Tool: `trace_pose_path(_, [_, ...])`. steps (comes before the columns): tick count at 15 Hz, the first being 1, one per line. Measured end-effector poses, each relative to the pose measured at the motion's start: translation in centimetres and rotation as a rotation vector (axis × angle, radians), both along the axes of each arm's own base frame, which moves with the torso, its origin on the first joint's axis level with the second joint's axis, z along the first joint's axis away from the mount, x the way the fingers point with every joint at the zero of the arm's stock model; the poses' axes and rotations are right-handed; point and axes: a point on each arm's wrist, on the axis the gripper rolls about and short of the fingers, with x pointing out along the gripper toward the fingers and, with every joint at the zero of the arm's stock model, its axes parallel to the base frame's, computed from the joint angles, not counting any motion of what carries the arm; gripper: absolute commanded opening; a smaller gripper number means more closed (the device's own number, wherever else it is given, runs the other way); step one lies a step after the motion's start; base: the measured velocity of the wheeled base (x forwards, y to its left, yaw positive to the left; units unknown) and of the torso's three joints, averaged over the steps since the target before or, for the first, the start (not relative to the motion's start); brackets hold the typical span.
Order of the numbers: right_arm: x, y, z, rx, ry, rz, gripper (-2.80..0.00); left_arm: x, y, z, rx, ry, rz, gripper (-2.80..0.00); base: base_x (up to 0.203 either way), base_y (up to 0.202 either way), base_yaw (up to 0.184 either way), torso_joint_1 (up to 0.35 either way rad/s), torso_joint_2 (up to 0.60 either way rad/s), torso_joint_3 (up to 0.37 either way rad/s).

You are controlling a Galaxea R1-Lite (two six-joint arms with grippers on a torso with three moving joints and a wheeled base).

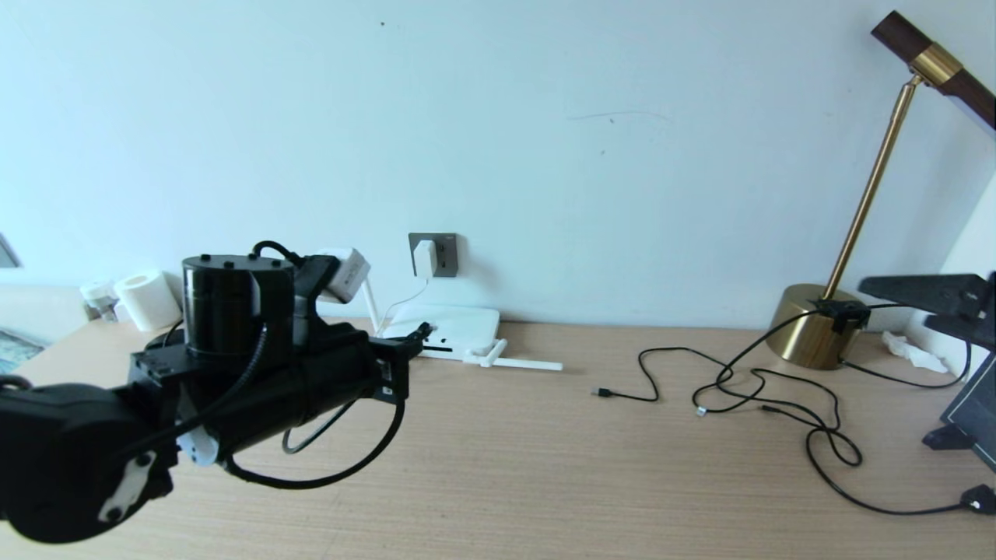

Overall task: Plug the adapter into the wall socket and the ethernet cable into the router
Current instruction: Align cable and router interface

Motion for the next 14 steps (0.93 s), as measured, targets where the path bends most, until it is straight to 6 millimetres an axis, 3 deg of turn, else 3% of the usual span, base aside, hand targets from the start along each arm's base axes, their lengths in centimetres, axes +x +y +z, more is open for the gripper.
trace_pose_path(3, [-6.6, -0.6, -1.7, -0.194, -0.121, -0.091, 0.00, 0.6, 0.4, -1.2, -0.060, 0.081, 0.087, -2.80, 0.000, 0.000, 0.000, 0.000, 0.00, 0.000])
trace_pose_path(6, [-11.1, -1.1, -5.8, -0.361, -0.107, -0.174, 0.00, 1.5, 0.3, -2.8, -0.061, 0.130, 0.141, -2.80, 0.000, 0.000, 0.000, 0.000, 0.00, 0.000])
trace_pose_path(9, [-13.8, -1.4, -8.1, -0.474, -0.136, -0.266, 0.00, 2.6, 0.5, -5.4, -0.054, 0.174, 0.240, -2.80, 0.000, 0.000, 0.000, 0.000, 0.00, 0.000])
trace_pose_path(14, [-15.8, -0.9, -12.4, -0.495, -0.214, -0.092, 0.00, 2.9, -0.5, -9.9, -0.022, 0.135, 0.301, -2.80, 0.000, 0.000, 0.000, 0.000, 0.00, 0.000])
